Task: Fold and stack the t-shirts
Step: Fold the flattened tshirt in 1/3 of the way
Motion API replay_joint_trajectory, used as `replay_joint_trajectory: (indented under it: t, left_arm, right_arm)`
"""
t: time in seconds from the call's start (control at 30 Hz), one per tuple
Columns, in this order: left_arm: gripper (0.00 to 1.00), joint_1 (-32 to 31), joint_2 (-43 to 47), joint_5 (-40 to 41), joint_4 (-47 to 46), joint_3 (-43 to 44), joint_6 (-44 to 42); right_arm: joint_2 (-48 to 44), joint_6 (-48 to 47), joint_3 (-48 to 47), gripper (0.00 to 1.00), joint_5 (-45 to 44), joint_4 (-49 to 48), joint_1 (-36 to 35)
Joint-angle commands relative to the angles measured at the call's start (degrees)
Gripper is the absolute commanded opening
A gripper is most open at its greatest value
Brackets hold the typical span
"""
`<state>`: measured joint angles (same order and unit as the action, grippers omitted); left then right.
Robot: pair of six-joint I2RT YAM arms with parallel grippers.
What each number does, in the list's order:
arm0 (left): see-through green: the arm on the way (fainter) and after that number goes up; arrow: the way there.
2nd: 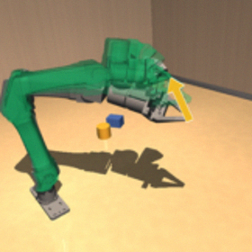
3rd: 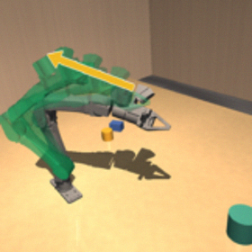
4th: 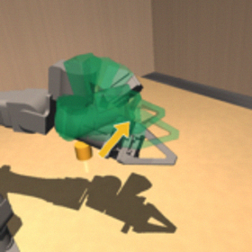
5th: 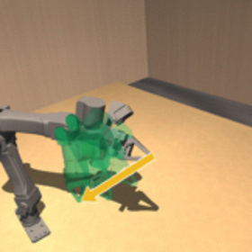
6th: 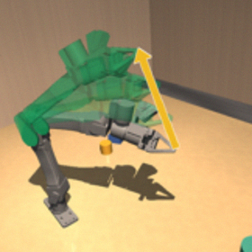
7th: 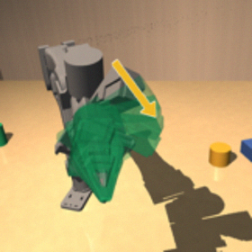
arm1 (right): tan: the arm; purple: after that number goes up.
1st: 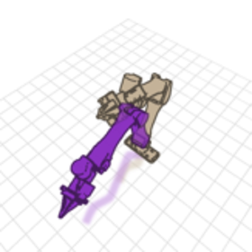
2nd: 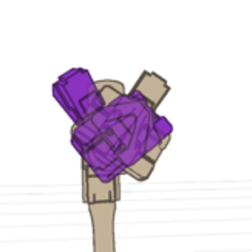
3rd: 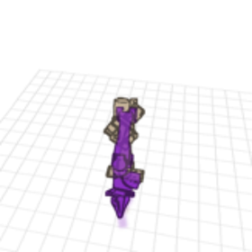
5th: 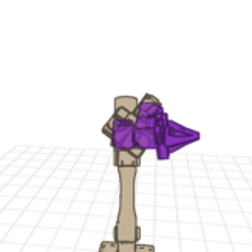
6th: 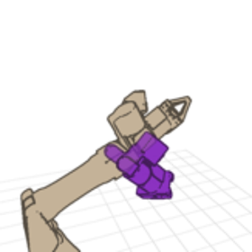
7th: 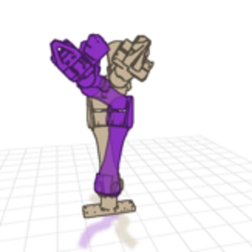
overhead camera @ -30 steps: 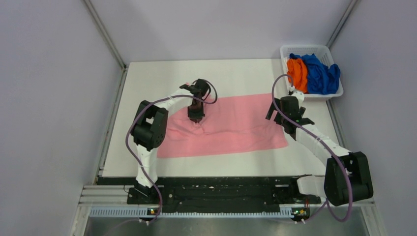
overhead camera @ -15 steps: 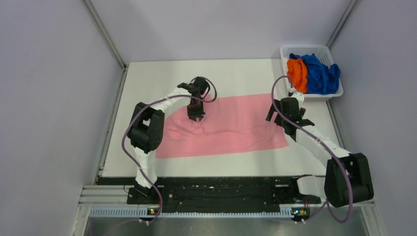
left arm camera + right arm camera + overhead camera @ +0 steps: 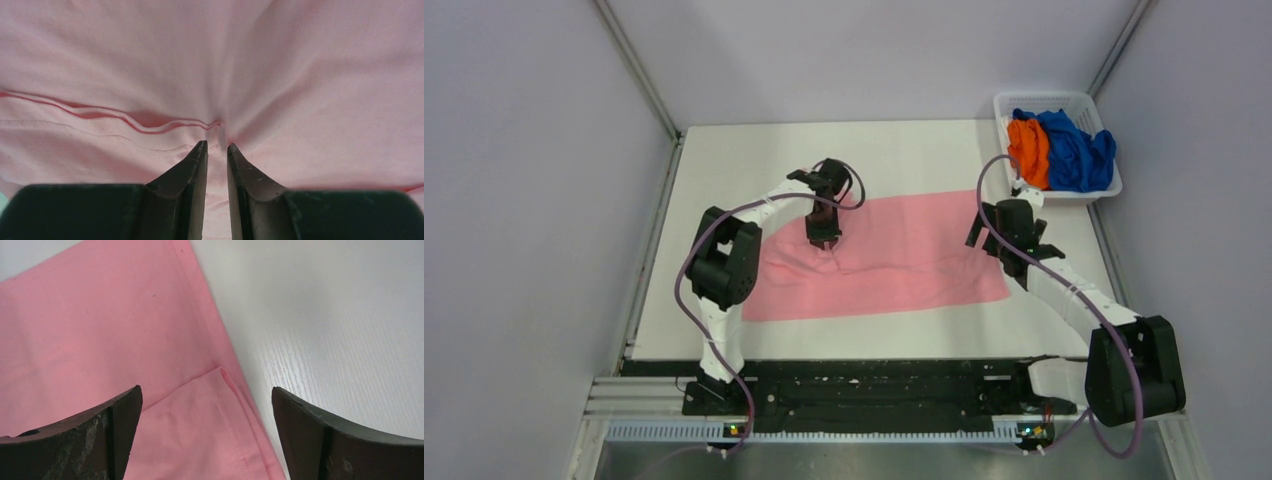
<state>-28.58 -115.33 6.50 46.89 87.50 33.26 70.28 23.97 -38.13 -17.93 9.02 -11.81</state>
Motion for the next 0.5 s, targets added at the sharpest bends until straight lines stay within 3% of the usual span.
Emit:
replay_joint_trajectory:
  t: [0.0,0.33,0.4,0.47]
  left_arm:
    - [0.26,-0.27,-0.53,0.7,0.13,-0.56,1.28]
    - [0.1,-0.36,-1.33,0.23,-0.16,1.68,-1.05]
    - [0.0,-0.4,-1.59,0.41,0.22,1.68,-1.57]
    - [0.0,-0.39,-1.29,-0.8,-0.16,1.3,-2.23]
  right_arm:
    - [-2.01,-0.78,0.89,0.99,-1.1,-1.72,0.45]
    - [-2.57,-1.11,1.0,0.99,-1.56,-1.7,0.55]
    - [-2.96,-1.16,1.08,0.99,-1.86,-1.57,0.5]
    - [-3.3,-1.25,1.2,0.99,-2.19,-1.48,0.52]
